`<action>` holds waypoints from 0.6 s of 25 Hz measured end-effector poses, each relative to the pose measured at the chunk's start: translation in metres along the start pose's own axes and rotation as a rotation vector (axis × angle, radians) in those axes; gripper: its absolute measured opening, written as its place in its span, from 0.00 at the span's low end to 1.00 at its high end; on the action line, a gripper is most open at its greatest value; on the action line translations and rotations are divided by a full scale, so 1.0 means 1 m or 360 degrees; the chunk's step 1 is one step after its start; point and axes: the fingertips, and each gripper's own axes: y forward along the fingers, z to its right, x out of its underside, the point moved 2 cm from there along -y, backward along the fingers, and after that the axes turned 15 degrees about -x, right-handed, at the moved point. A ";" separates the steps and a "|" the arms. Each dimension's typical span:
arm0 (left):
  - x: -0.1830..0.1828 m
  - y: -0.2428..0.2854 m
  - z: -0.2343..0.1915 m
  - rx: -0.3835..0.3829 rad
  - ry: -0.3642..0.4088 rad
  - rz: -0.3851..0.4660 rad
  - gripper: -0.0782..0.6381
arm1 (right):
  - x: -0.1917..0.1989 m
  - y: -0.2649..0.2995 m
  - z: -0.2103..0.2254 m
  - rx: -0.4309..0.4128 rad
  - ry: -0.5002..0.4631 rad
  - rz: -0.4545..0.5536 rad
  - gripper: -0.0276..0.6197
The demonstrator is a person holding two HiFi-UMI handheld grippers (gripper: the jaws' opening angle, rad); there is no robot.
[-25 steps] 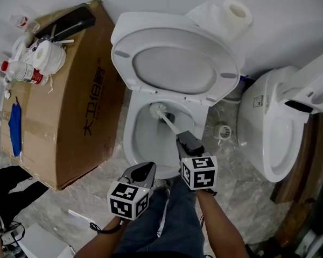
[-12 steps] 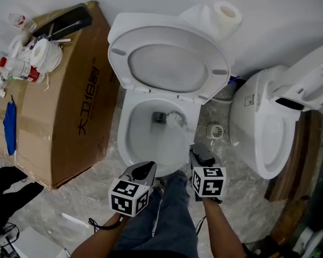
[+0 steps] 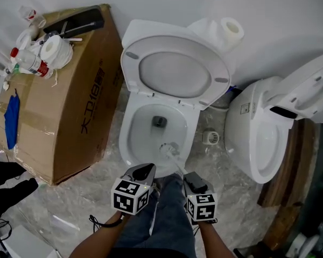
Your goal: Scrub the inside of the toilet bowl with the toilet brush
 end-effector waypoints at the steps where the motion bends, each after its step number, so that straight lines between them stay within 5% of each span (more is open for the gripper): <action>1: 0.001 -0.001 0.000 -0.0001 -0.0010 0.0002 0.13 | 0.006 0.000 -0.007 -0.0021 -0.0003 -0.0018 0.28; 7: 0.009 -0.008 -0.008 -0.0024 -0.0064 0.0007 0.13 | 0.015 0.013 -0.052 -0.0167 -0.0015 -0.0033 0.28; 15: 0.010 -0.023 -0.028 -0.0062 -0.0185 0.0045 0.13 | -0.023 0.042 -0.082 -0.0267 -0.0102 0.0040 0.28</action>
